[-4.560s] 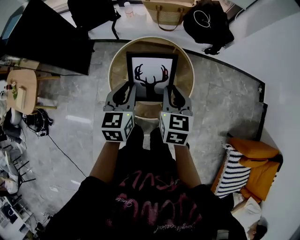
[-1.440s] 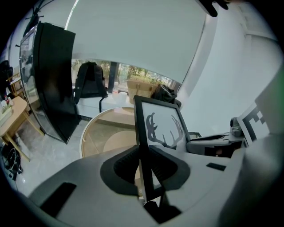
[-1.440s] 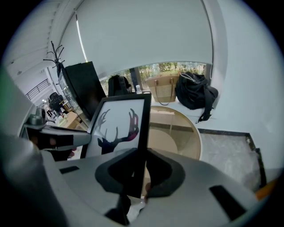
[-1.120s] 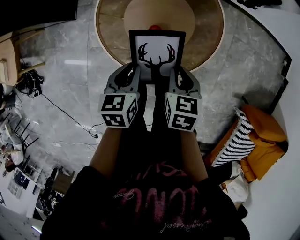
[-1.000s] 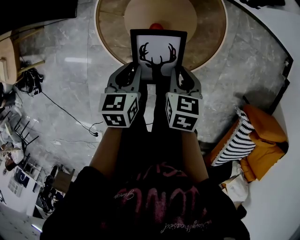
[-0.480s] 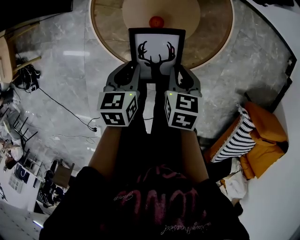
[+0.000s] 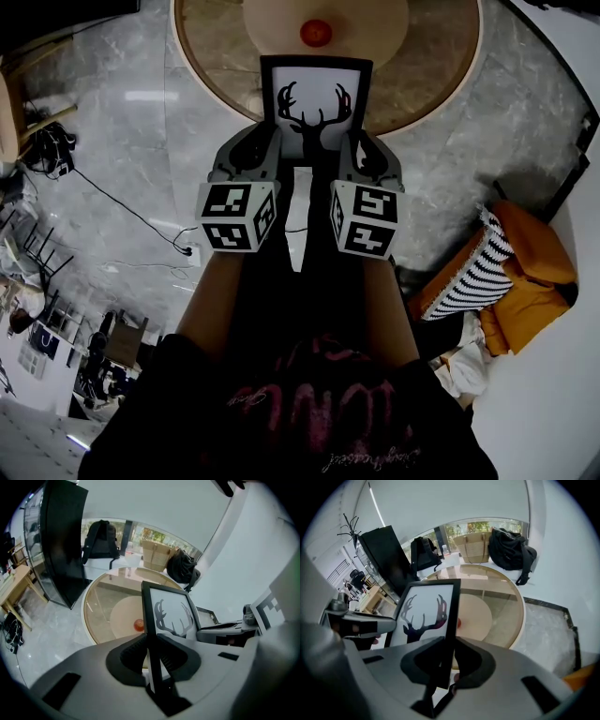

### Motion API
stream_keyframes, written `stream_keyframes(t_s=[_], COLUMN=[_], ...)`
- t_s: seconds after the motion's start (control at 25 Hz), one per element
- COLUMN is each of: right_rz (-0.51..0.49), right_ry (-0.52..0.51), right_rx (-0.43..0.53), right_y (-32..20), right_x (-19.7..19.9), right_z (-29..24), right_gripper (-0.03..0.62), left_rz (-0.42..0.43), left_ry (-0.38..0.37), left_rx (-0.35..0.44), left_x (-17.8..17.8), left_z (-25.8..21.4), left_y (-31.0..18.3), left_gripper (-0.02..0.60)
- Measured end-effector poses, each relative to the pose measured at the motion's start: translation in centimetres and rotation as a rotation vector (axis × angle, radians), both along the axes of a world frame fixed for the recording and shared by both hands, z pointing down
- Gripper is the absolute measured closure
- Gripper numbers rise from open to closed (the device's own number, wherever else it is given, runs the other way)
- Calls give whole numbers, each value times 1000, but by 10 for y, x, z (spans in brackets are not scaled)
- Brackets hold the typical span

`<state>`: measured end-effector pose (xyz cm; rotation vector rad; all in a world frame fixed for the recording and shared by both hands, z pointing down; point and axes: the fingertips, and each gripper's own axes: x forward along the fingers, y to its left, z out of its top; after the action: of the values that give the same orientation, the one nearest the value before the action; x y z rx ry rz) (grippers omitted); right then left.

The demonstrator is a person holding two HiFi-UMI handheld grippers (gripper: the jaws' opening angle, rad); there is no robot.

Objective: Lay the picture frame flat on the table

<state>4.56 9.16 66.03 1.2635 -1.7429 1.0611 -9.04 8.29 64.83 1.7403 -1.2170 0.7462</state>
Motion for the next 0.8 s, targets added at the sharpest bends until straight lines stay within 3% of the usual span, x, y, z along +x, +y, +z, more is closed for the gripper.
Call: stream_keyframes(t_s=[0.8], right_rz=[-14], right_ry=[-1], right_rx=[-80], right_y=[13], right_x=[2], right_z=[61], right_gripper=[514], left_rz=[1], left_ry=[-4], left_rx=[-77], left_x=[2], left_z=[60], left_y=[13], left_gripper=[509])
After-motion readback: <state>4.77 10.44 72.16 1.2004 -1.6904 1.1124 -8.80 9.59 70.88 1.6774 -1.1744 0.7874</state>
